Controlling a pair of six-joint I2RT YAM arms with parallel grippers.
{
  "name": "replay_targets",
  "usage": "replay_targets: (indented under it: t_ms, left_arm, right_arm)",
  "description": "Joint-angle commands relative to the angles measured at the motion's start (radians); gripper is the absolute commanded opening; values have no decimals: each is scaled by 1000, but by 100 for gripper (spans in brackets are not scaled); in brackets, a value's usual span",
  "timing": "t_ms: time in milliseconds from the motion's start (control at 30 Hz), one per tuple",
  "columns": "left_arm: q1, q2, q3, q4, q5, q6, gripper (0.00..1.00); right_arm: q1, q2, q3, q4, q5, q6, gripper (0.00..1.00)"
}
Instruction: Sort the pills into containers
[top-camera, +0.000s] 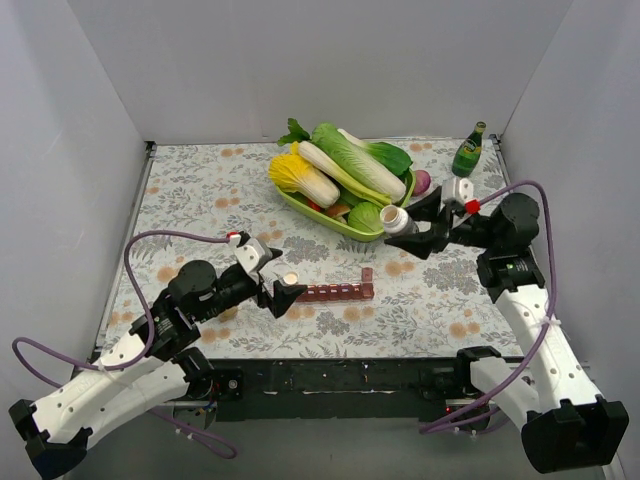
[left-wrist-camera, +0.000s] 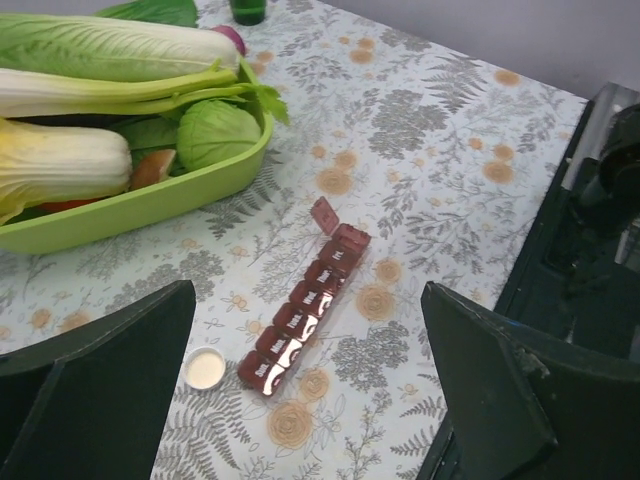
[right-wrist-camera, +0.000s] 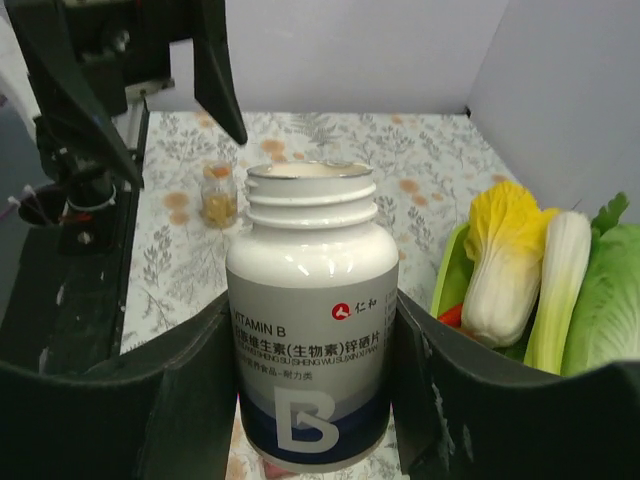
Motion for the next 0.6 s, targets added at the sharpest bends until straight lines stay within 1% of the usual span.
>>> replay_targets:
  t_ms: [0, 33, 67, 100, 167, 200, 233, 333, 400, 567]
  left_arm:
    - [7, -17, -42, 45, -204, -17, 98]
    - [7, -15, -51, 56, -216, -31, 98]
    - [7, -11, -59, 67, -229, -69, 98]
    - [7, -1, -57, 64, -269, -83, 98]
    - [9, 37, -45, 32, -300, -102, 98]
    - [12, 49, -28, 18, -320, -108, 98]
    - [15, 66, -22, 1, -358, -109, 98]
    - [21, 103, -22, -40, -407, -80, 98]
    - [23, 91, -49, -34, -418, -59, 98]
    - [23, 2, -134, 45, -406, -42, 98]
  right_arm:
    - [31, 14, -40, -761, 86, -827, 1]
    - [35, 40, -58, -820, 121, -872, 1]
    - [43, 57, -74, -845, 147, -925, 1]
    - [49, 73, -86, -854, 209, -979, 1]
    - [58, 133, -95, -854, 264, -983, 1]
    - [67, 155, -92, -877, 289, -1028, 1]
    - [75, 187, -94, -885, 303, -1038, 1]
    - [122, 209, -130, -899, 350, -1094, 1]
    - [168, 207, -156, -884, 408, -1117, 1]
    - [204, 261, -180, -887, 490, -1162, 1]
